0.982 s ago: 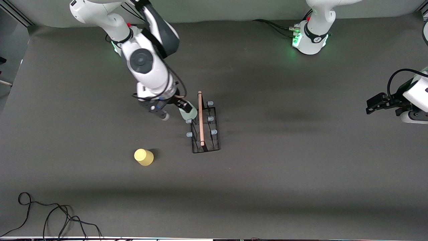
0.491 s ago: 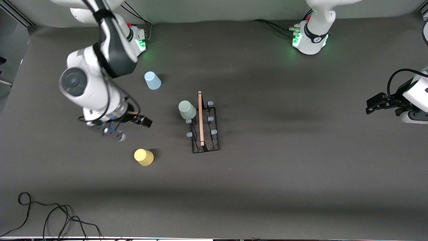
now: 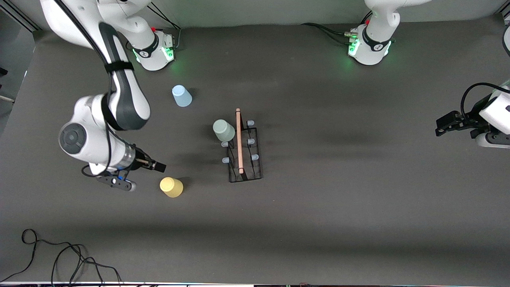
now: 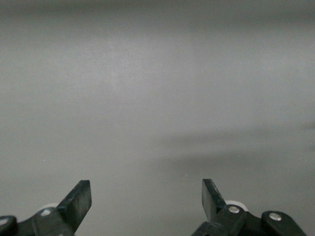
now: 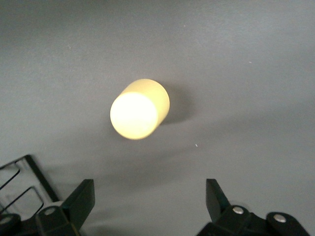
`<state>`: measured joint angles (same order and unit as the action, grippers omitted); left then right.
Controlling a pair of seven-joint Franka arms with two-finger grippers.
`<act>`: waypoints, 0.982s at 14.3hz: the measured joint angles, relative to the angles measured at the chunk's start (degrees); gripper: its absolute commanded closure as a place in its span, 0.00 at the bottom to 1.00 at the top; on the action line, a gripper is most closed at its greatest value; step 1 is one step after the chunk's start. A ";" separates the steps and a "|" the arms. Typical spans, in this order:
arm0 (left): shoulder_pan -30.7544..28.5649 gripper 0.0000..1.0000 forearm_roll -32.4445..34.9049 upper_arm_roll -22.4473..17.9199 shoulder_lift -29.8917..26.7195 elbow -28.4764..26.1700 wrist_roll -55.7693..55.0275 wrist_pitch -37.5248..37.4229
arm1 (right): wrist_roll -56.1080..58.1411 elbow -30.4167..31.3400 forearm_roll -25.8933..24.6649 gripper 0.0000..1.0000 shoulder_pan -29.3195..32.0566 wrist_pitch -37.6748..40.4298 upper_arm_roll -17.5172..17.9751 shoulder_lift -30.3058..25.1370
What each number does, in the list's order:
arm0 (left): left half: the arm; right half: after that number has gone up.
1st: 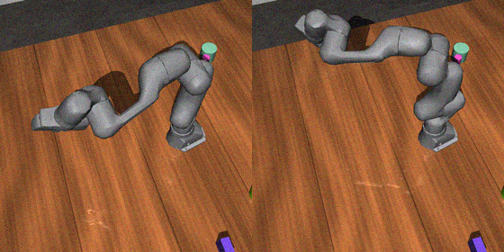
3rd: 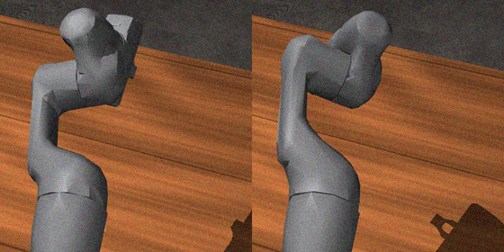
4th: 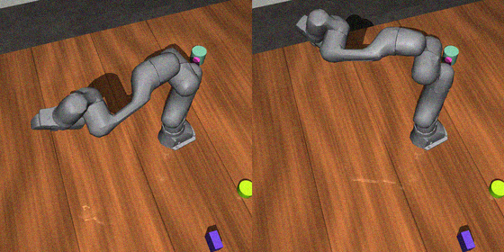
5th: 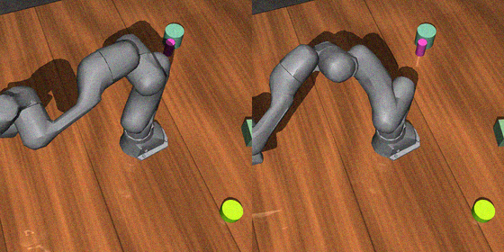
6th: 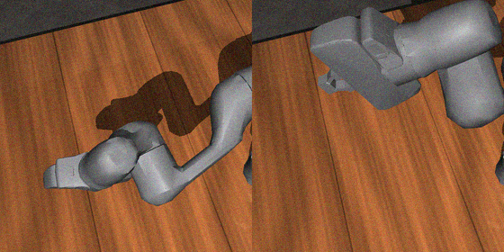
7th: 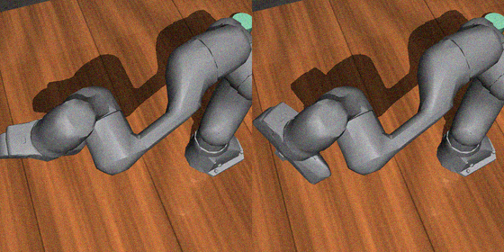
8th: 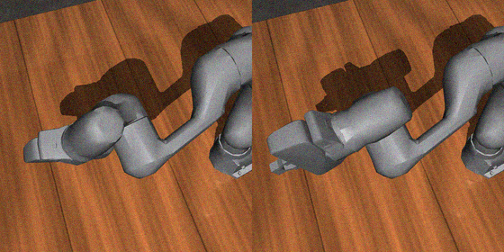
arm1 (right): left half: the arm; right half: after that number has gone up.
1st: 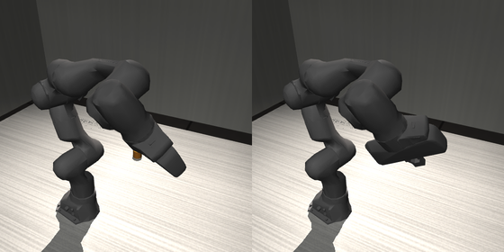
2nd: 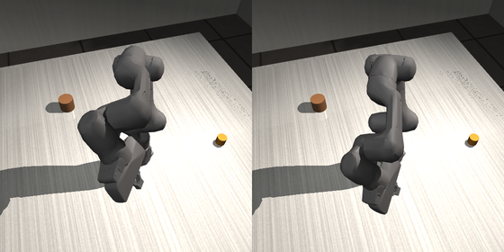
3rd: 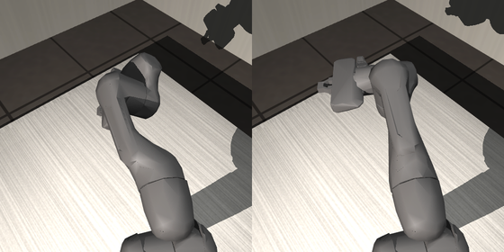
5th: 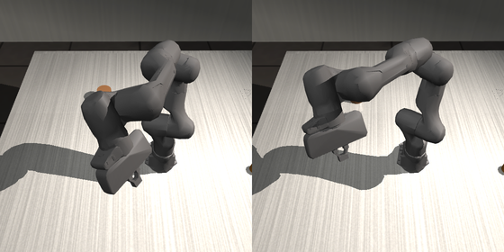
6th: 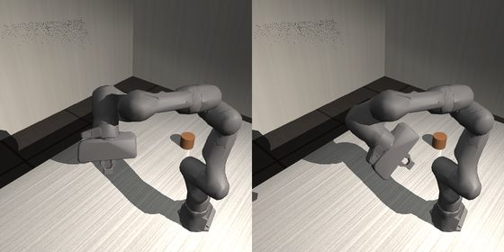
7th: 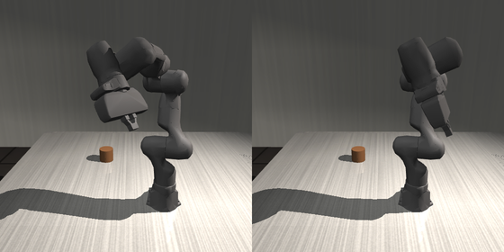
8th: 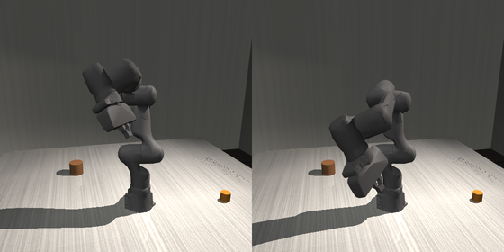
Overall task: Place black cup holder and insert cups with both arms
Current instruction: 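Reach the right gripper to the yellow cup and grasp it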
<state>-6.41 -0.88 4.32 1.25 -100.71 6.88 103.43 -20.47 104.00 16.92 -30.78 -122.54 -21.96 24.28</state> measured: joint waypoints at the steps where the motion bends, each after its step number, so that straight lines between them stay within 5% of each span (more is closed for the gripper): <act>1: 0.00 0.00 0.00 0.00 0.08 0.00 0.00 0.00 | 0.05 -0.04 0.94 0.00 -0.13 -1.90 0.13 1.52; 12: -0.01 0.00 -0.01 -0.02 0.26 0.00 0.00 0.01 | 0.05 -2.19 3.34 0.01 -0.58 -11.83 1.24 12.08; 13: -0.01 0.00 -0.01 -0.02 0.26 0.00 0.00 0.01 | 0.05 -2.75 3.48 0.28 -0.58 -12.01 1.24 12.75; 14: -0.01 0.00 -0.01 -0.02 0.26 0.00 0.00 0.01 | 0.05 -3.28 3.62 0.89 -0.58 -12.08 1.24 13.25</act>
<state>-6.42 -0.89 4.30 1.51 -100.72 6.88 103.44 -20.42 100.72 20.54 -31.36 -134.62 -20.72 37.53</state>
